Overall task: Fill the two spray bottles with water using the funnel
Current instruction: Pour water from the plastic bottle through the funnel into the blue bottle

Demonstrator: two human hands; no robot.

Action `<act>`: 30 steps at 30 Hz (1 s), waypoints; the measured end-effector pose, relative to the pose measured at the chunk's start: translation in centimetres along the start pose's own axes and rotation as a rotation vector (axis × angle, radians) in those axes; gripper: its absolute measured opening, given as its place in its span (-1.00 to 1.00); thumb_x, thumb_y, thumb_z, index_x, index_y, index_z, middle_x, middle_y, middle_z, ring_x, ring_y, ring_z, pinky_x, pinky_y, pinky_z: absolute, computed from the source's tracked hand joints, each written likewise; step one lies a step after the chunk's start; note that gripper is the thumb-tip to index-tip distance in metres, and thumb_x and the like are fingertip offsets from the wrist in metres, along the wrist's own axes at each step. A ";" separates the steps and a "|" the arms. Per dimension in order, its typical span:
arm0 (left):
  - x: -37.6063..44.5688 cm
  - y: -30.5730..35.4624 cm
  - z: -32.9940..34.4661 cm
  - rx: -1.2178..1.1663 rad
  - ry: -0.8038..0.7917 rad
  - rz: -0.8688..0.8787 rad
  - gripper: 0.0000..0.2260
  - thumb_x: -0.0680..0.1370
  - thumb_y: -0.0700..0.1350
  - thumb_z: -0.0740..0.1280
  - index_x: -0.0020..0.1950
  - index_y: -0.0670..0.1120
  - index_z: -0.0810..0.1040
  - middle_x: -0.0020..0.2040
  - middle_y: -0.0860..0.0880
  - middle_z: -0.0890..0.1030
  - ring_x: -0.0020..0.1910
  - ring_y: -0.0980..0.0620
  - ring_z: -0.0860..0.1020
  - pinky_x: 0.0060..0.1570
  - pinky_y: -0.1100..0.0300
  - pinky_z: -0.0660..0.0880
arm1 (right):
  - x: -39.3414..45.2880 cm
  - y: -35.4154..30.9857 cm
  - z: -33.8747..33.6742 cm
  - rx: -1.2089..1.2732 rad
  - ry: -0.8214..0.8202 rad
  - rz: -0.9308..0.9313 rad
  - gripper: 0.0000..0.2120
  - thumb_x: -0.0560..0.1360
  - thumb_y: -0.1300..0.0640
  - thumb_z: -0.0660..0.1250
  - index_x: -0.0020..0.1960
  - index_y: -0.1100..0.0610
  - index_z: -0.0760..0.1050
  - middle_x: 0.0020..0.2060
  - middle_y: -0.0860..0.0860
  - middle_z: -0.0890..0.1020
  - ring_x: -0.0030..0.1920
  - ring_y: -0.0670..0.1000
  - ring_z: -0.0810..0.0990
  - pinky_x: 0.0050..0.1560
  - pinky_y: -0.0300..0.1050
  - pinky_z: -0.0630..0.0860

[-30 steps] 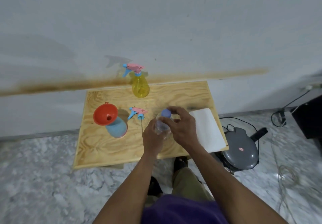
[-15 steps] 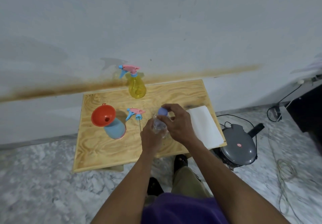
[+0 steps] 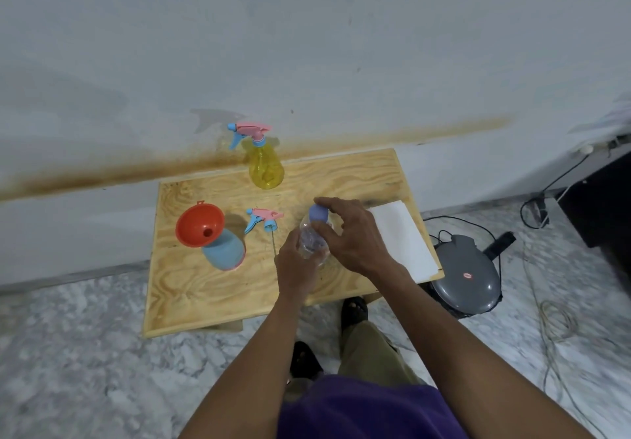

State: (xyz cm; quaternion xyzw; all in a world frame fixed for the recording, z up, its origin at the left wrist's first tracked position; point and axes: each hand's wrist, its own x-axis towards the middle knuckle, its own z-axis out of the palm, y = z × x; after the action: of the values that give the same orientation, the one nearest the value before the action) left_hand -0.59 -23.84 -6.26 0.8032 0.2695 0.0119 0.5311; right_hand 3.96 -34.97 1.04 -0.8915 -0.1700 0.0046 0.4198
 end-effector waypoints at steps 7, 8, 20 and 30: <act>-0.1 -0.4 0.2 -0.028 0.021 0.028 -0.61 0.41 -0.09 0.54 0.20 -0.05 0.58 -0.01 0.07 0.64 -0.01 0.01 0.59 -0.06 0.18 0.39 | 0.6 -0.2 -1.1 0.128 0.138 0.058 -0.63 0.50 0.09 0.47 0.30 0.07 0.57 0.13 -0.04 0.65 0.06 -0.05 0.59 -0.02 -0.15 0.58; -0.1 -0.5 0.2 -0.027 0.025 0.031 -0.61 0.40 -0.07 0.55 0.20 -0.04 0.59 -0.02 0.10 0.63 -0.02 0.02 0.59 -0.05 0.16 0.42 | 0.7 0.1 -1.6 0.180 0.185 0.118 -0.62 0.50 0.08 0.47 0.30 0.07 0.57 0.12 -0.06 0.65 0.05 -0.09 0.60 -0.03 -0.23 0.57; -0.1 -1.0 0.8 -0.172 -0.001 -0.023 -0.57 0.43 -0.28 0.54 0.26 -0.11 0.55 -0.01 0.09 0.65 -0.13 0.41 0.58 -0.10 0.44 0.50 | -0.5 12.2 0.6 -0.166 -0.144 0.466 -0.67 0.53 0.04 0.41 0.26 0.10 0.55 0.17 0.06 0.59 0.25 0.15 0.46 0.16 0.03 0.43; 0.3 -1.8 2.0 -0.277 0.028 -0.083 -0.53 0.41 -0.46 0.48 0.28 -0.23 0.51 0.05 -0.01 0.62 -0.07 0.33 0.60 -0.06 0.41 0.51 | -0.1 16.3 3.4 -0.519 -0.267 0.316 -0.80 0.52 0.06 0.35 0.13 -0.05 0.63 0.03 -0.03 0.69 0.21 0.11 0.43 0.16 0.02 0.25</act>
State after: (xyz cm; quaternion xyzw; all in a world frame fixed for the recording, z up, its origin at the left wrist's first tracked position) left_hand -0.52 -24.91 -8.77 0.7101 0.3057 0.0385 0.6332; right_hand 8.25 -42.11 -13.39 -0.9757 -0.0784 0.1428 0.1467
